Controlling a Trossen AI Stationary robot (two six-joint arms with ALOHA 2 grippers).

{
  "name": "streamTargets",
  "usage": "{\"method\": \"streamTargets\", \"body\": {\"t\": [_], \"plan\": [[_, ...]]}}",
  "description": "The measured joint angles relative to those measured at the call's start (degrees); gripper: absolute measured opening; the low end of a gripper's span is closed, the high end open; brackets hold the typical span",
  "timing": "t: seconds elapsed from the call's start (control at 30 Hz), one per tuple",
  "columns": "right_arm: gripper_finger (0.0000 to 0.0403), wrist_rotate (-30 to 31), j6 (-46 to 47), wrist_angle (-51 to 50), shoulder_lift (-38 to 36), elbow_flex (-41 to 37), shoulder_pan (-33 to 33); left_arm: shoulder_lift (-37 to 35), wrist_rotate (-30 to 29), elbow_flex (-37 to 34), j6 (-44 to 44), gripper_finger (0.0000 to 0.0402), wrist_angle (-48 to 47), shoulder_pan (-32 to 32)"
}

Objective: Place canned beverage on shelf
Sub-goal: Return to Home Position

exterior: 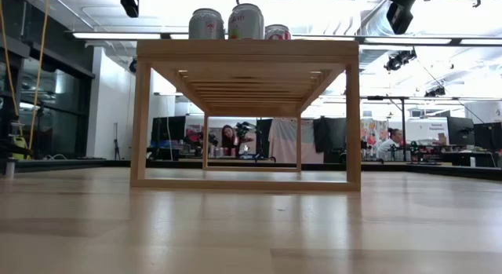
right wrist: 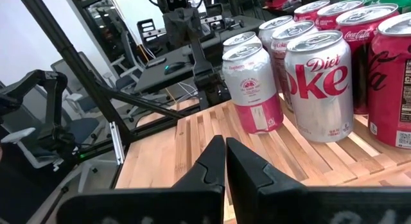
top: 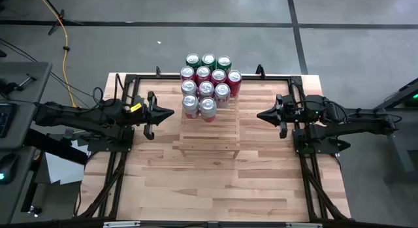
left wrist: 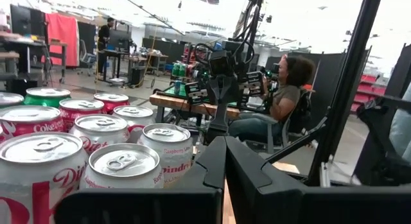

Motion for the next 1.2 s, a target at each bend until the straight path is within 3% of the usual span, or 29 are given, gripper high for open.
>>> {"method": "streamTargets", "body": {"t": [1.2], "plan": [[0.0000,0.0,0.0,0.0,0.3,0.0,0.0,0.0,0.0,0.0,2.0,0.0000,-0.6,0.0]]}}
